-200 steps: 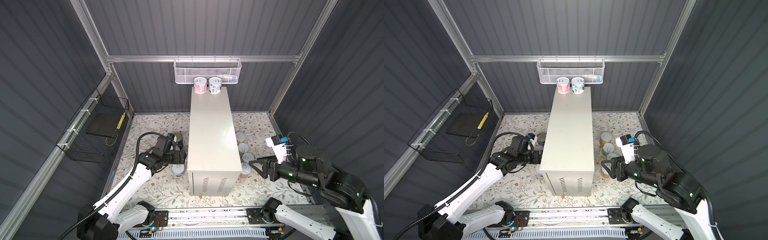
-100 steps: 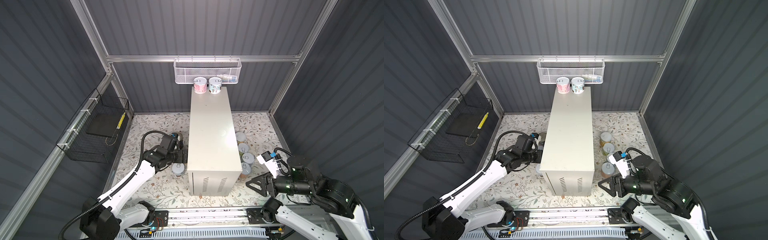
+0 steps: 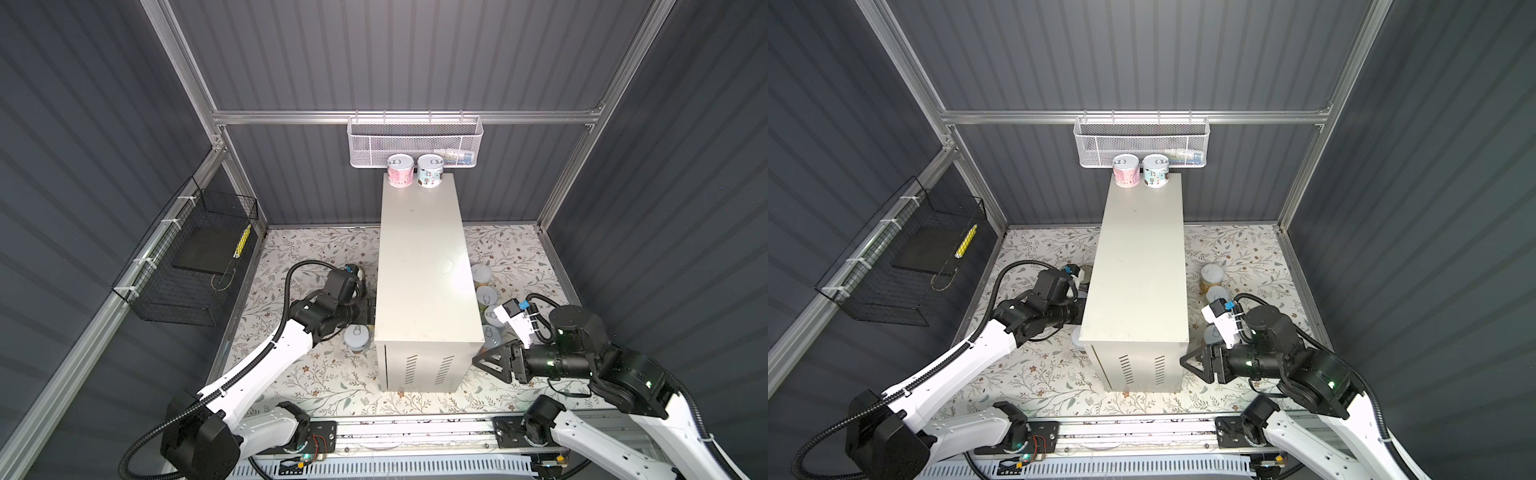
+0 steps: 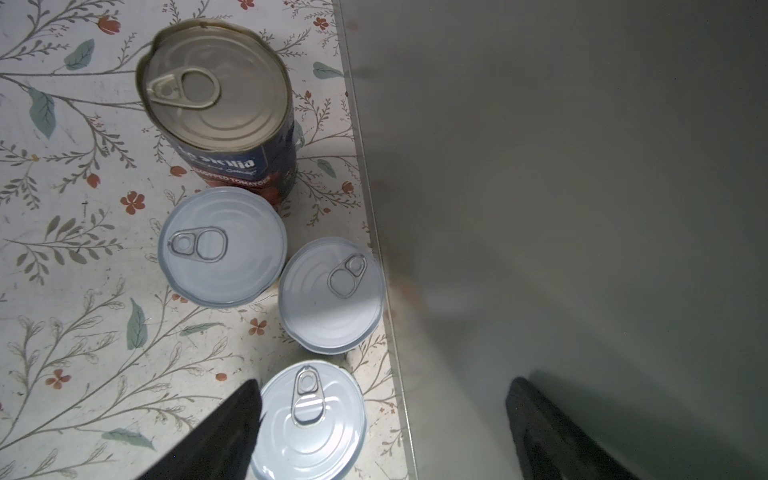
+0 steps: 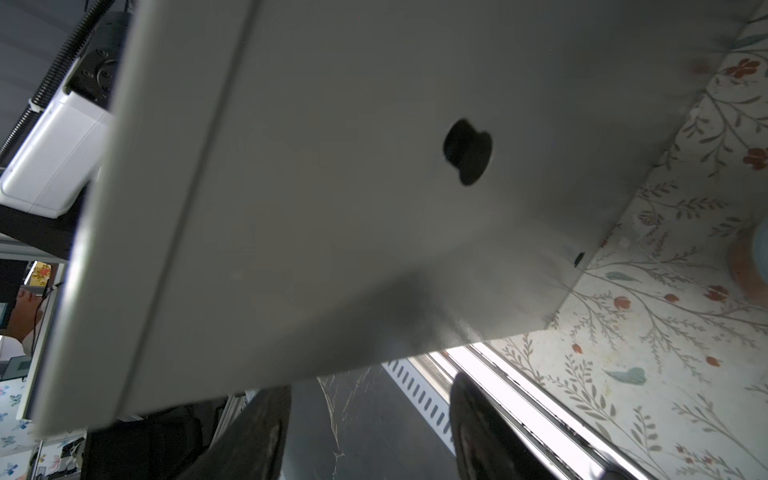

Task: Place and organize the canned foods onto the counter
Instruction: 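Lower the right gripper toward the cans near the cabinet's near end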

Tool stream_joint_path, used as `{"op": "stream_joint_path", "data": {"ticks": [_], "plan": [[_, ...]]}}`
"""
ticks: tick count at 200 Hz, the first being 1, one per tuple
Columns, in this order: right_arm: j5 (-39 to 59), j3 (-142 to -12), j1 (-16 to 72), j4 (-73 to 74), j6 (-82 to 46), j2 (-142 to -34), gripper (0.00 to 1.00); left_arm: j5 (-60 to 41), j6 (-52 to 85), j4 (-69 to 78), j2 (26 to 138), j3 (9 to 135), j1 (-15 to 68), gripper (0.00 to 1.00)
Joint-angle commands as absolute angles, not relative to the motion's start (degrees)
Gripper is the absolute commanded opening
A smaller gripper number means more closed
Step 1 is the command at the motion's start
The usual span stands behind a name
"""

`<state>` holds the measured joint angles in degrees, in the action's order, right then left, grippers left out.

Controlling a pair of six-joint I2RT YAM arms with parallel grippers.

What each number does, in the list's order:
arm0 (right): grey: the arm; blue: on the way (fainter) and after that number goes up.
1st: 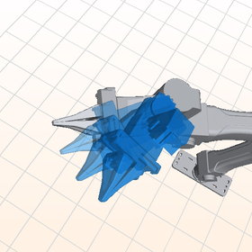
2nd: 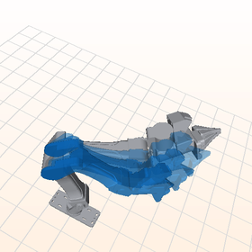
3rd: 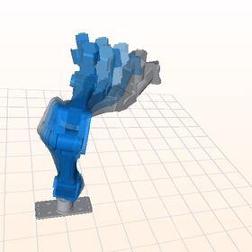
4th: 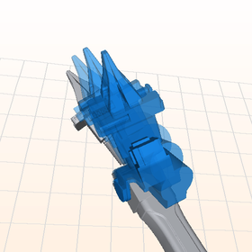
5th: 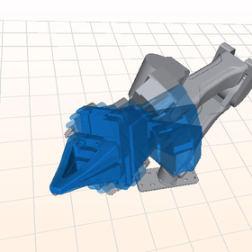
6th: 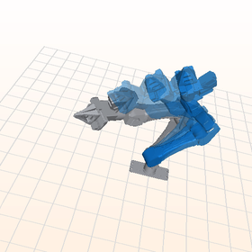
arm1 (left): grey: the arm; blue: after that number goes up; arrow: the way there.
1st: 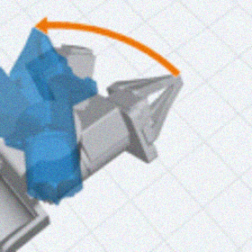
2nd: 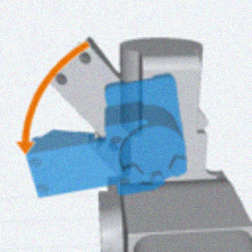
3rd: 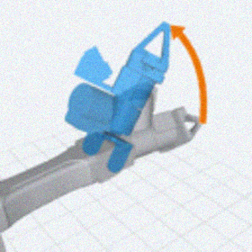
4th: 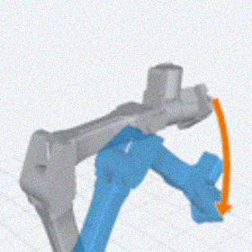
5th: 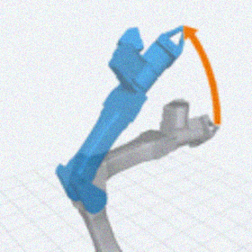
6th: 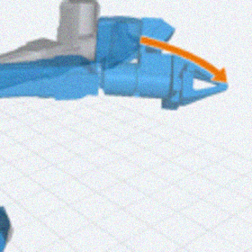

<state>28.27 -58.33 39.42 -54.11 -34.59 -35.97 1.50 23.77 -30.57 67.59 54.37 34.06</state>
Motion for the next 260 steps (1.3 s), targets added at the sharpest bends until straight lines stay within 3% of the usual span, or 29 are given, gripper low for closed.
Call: {"op": "stream_joint_path", "data": {"ticks": [1, 131, 260], "plan": [[27.3, -57.2, 39.7, -47.8, -36.7, -35.8, 0.63, 1.9, 25.3, -29.9, 68.4, 55.2, 34.6, 0.93], [13.8, -56.5, 39.6, -46.8, -38.1, -36.5, 0.66, 2.2, 25.6, -28.1, 71.2, 56.8, 36.8, 0.93], [15.1, -56.8, 39.6, -41.9, -36.7, -41.7, 0.66, 3.3, 23.9, -26.8, 73.6, 59.2, 37.4, 0.93]]}}
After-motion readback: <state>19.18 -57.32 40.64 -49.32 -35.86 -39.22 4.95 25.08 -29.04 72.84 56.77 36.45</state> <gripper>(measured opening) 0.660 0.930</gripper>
